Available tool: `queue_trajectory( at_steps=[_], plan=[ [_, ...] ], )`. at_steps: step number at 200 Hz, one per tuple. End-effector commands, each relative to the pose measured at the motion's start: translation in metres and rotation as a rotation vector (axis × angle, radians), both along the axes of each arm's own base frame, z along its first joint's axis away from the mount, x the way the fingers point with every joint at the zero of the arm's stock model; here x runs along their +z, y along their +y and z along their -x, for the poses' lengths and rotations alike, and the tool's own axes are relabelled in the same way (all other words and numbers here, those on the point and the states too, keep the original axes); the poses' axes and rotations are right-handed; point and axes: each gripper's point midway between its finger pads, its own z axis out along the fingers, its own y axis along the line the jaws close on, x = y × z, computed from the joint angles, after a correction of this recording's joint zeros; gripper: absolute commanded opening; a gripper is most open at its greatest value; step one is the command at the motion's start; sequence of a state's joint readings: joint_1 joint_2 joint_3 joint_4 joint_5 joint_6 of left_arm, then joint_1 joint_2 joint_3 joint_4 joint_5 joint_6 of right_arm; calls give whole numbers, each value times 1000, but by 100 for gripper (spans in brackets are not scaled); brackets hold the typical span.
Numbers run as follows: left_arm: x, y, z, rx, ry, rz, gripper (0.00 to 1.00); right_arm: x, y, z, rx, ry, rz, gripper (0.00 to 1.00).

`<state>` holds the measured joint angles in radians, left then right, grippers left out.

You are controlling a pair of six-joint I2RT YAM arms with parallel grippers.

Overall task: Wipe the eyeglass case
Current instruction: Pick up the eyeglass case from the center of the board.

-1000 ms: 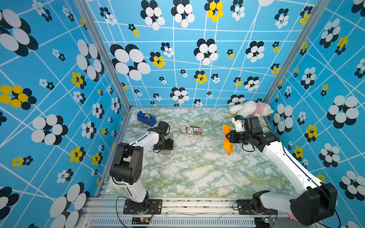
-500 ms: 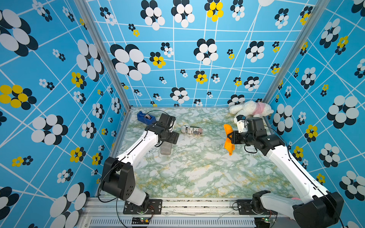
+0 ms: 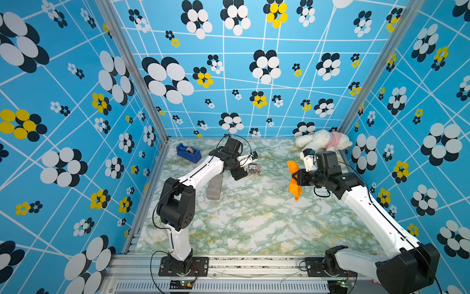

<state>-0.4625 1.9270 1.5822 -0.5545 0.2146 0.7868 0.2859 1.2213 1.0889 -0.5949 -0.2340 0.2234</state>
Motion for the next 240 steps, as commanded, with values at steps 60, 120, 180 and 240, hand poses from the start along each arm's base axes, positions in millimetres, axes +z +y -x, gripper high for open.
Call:
queue_trajectory(
  at_steps=[60, 120, 180, 240],
  plan=[
    [-27, -7, -27, -298, 184, -13, 86, -28, 8, -14, 32, 70, 35, 0],
    [-56, 4, -37, -319, 237, -36, 88, -36, 13, -24, 54, 100, 44, 0],
    [-81, 13, -61, -302, 186, -57, 89, -35, 17, -26, 62, 109, 22, 0],
    [-98, 12, -78, -301, 149, -71, 93, -46, 22, -28, 67, 146, 9, 0]
  ],
)
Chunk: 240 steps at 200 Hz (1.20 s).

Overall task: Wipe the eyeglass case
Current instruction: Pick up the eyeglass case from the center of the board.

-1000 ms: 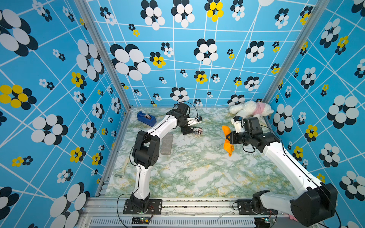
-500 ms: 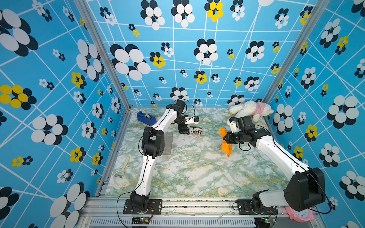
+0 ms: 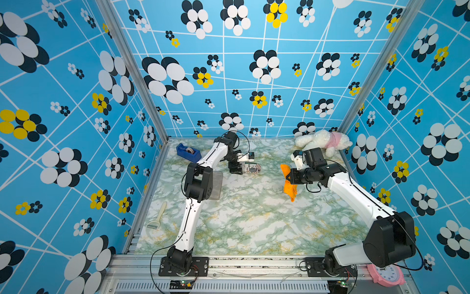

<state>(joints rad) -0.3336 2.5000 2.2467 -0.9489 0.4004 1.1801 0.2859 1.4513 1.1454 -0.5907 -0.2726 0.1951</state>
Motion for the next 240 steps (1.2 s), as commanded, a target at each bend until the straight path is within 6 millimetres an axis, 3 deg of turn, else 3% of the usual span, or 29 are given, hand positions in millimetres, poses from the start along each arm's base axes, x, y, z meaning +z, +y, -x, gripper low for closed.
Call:
queue_trajectory(
  at_steps=[1, 34, 71, 134, 186, 240],
  plan=[
    [-10, 1, -9, -12, -18, -6, 93, 7, 8, -5, 20, -13, -26, 0],
    [-4, -4, -13, -20, -28, 24, 95, 5, 10, -7, 21, -4, -27, 0],
    [-13, -5, -13, -17, -7, 33, 94, 1, 11, -11, 19, 5, -27, 0],
    [-25, -3, 7, -11, 77, 13, 82, 1, 11, -11, 23, 0, -27, 0],
    [-37, -3, 18, -13, 111, -25, 82, -5, 9, -8, 28, 7, -16, 0],
    [-34, -9, 19, 4, 116, -15, 67, -10, 11, -10, 34, 12, -16, 0]
  ],
)
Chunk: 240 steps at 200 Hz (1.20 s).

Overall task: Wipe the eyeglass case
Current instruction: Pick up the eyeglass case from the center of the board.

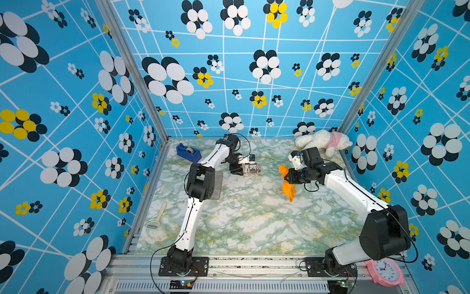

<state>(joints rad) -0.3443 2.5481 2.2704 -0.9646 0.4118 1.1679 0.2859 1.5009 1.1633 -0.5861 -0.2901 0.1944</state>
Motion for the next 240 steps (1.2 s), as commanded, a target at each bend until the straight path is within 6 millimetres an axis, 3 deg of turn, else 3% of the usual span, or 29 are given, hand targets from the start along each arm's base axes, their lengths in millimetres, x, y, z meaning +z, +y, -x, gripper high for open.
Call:
queue_trajectory(
  at_steps=[1, 49, 94, 143, 158, 172, 198, 209, 240],
  plan=[
    [-15, -3, 13, 6, 68, -13, 67, 0, 6, -4, 25, -18, -11, 0],
    [-3, -12, 15, 27, 65, 13, 53, 6, 6, -2, 21, -27, -21, 0],
    [42, -43, 41, 18, 31, 107, 49, 36, -2, 8, -5, -67, -16, 0],
    [70, -70, 118, 15, 54, 129, 44, 47, -9, 44, -37, -17, -73, 0],
    [71, -76, 146, 30, 74, 127, 44, 41, -7, 55, -36, 25, -93, 0],
    [70, -82, 172, 44, 81, 125, 38, 32, -5, 64, -38, 68, -112, 0],
    [57, -87, 214, 100, 109, 101, 36, 13, 0, 80, -51, 152, -165, 0],
    [65, -91, 226, 115, 94, 136, 35, 5, 7, 88, -55, 178, -212, 0],
    [53, -101, 257, 94, 54, 114, 34, -16, 28, 110, -33, 243, -302, 0]
  ],
)
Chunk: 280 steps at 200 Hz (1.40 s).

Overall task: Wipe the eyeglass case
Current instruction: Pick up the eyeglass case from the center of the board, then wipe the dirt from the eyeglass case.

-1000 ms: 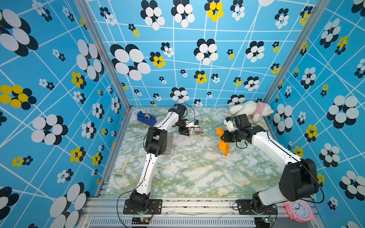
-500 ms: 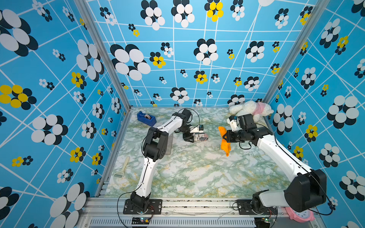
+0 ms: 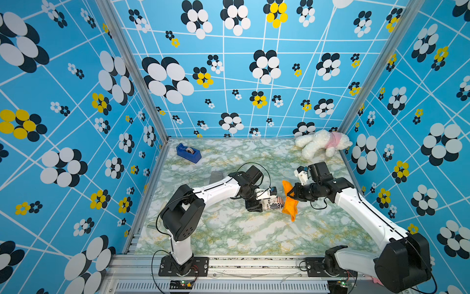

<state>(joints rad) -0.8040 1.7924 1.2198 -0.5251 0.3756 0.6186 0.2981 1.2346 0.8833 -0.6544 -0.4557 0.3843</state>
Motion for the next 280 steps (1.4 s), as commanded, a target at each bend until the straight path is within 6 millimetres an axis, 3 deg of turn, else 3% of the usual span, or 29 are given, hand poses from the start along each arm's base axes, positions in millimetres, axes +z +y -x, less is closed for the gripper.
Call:
queue_trajectory(
  at_steps=[1, 24, 46, 78, 140, 154, 185, 206, 241, 280],
  plan=[
    [8, -15, 2, 65, -70, 44, 34, 2, 25, 14, 17, 27, -127, 0],
    [2, -28, 13, 63, -79, 89, 33, -28, 38, 36, 78, 89, -74, 0],
    [-6, -36, 18, 47, -114, 95, 33, -51, 46, 45, 76, 130, -75, 0],
    [-14, -41, 22, 26, -153, 111, 32, -64, 63, 41, 75, 162, -142, 0],
    [-9, -46, 15, 56, -232, 180, 32, -86, 102, 40, 158, 224, -209, 0],
    [-9, -43, 15, 60, -248, 187, 32, -90, 96, 43, 153, 229, -182, 0],
    [-1, -38, 21, 32, -268, 209, 33, -95, 39, 50, 124, 225, -13, 0],
    [11, -40, 27, 7, -270, 268, 34, -86, 15, 53, 138, 181, 61, 0],
    [20, -52, 36, -34, -240, 360, 35, -85, 22, 56, 139, 198, 14, 0],
    [3, -55, 36, -25, -218, 369, 33, -92, 38, 54, 126, 212, -17, 0]
  ],
)
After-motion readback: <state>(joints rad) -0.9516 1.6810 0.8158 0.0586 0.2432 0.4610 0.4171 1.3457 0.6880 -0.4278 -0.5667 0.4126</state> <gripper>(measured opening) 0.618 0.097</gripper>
